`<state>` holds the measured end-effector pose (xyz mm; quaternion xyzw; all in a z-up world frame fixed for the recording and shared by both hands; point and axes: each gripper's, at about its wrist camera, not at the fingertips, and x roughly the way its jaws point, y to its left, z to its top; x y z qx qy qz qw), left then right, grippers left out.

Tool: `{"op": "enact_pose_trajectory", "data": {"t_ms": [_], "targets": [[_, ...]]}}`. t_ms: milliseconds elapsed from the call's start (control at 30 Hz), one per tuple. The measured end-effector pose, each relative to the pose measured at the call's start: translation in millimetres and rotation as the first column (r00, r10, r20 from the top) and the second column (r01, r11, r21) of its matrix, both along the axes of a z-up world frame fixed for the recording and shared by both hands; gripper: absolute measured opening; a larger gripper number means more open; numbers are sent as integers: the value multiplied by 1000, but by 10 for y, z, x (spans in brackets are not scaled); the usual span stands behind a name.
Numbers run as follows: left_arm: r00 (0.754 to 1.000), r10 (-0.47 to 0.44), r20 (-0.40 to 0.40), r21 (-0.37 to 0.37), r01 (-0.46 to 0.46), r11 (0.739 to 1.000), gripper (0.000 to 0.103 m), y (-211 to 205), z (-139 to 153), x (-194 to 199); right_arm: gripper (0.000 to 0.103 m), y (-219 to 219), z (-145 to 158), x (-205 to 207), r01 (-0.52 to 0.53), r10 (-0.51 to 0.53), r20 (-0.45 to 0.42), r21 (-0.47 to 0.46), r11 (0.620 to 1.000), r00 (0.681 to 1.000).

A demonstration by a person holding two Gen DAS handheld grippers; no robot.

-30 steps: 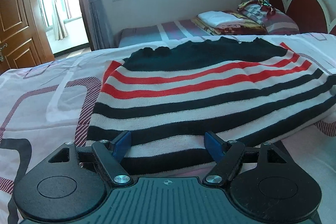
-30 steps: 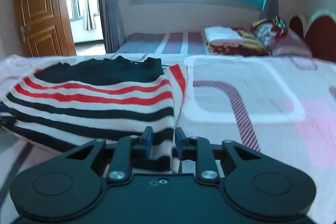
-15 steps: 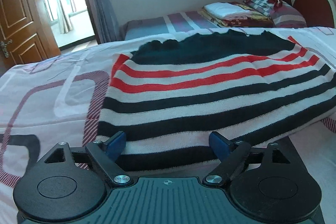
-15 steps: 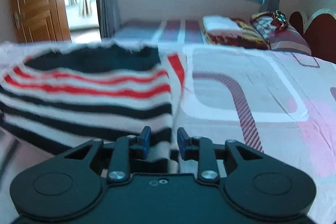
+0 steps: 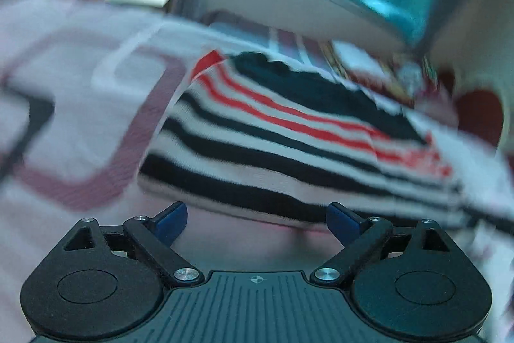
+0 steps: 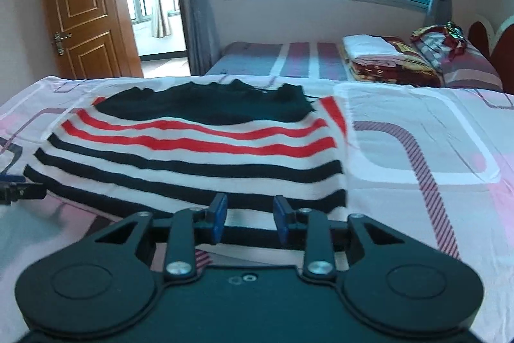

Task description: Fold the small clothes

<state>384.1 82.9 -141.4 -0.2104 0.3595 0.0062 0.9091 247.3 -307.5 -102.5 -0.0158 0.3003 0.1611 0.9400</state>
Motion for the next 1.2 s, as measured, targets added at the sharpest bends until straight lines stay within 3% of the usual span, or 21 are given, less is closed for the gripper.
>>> {"op": "enact_pose_trajectory", "data": {"t_ms": [67, 133, 333, 533, 667, 700, 733, 800, 833, 933, 1133, 1200], "targets": [[997, 75, -3, -128, -75, 989, 86, 162, -134, -6, 31, 51, 24, 12, -14, 14, -3, 12, 1000, 1000], [990, 139, 33, -249, -126, 960, 86, 302, -215, -24, 31, 107, 51, 28, -32, 32, -3, 18, 999, 999], [971, 232, 66, -453, -178, 874, 84, 491, -385, 119, 31, 279, 66, 159, -65, 65, 1, 51, 997, 998], [965, 238, 106, -428, -172, 887, 81, 427, -420, 330, 28, 482, 4, 394, -104, 105, -14, 89, 991, 994], [956, 272, 110, -438, -199, 877, 77, 483, -431, 469, 21, 620, -26, 493, -133, 134, -4, 91, 987, 991], [957, 272, 98, -421, -208, 883, 57, 483, -432, 508, 16, 655, -37, 527, -138, 139, -2, 94, 986, 990], [961, 269, 66, -383, -225, 896, 27, 488, -440, 563, 12, 679, -50, 561, -141, 142, -5, 99, 985, 990], [964, 262, 37, -449, -219, 867, 25, 587, -539, 614, 10, 728, -82, 641, -135, 138, -15, 114, 984, 990], [967, 252, 35, -458, -208, 864, 24, 614, -547, 624, 9, 750, -94, 673, -130, 134, -22, 125, 984, 991], [973, 226, 51, -421, -184, 888, 22, 574, -508, 619, 8, 835, -121, 727, -126, 132, -33, 149, 981, 991], [966, 233, 115, -491, -148, 858, 20, 641, -478, 490, 8, 918, -77, 775, -114, 124, -44, 191, 975, 991], [968, 216, 126, -448, -139, 883, 20, 648, -508, 452, 8, 944, -78, 797, -119, 128, -46, 168, 979, 991]]}}
